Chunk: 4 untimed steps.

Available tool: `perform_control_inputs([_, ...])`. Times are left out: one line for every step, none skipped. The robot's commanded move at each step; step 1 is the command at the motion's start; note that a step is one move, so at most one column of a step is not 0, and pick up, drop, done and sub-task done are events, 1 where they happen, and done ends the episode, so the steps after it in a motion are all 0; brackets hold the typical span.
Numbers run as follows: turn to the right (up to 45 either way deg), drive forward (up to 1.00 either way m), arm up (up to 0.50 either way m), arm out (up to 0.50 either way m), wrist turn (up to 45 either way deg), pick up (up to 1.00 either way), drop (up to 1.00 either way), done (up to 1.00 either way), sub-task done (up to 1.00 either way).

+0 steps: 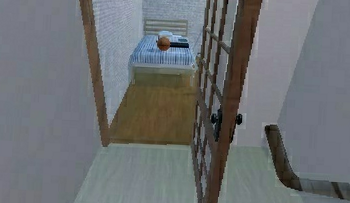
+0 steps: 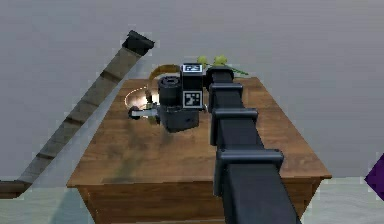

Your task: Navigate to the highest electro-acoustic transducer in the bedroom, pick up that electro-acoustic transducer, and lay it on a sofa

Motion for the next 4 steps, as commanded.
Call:
perform_control_inputs([0.0, 0.00, 0.00, 0.00, -45.0, 0.00, 0.00, 0.00, 0.00])
perform_control_inputs([0.0, 0.00, 0.00, 0.00, -45.0, 0.00, 0.00, 0.00, 0.00])
perform_control_inputs([0.0, 0.00, 0.00, 0.00, -15.0, 0.00, 0.00, 0.00, 0.00])
perform_control_inputs([0.0, 0.00, 0.00, -0.20, 0.0, 0.00, 0.00, 0.00, 0.00])
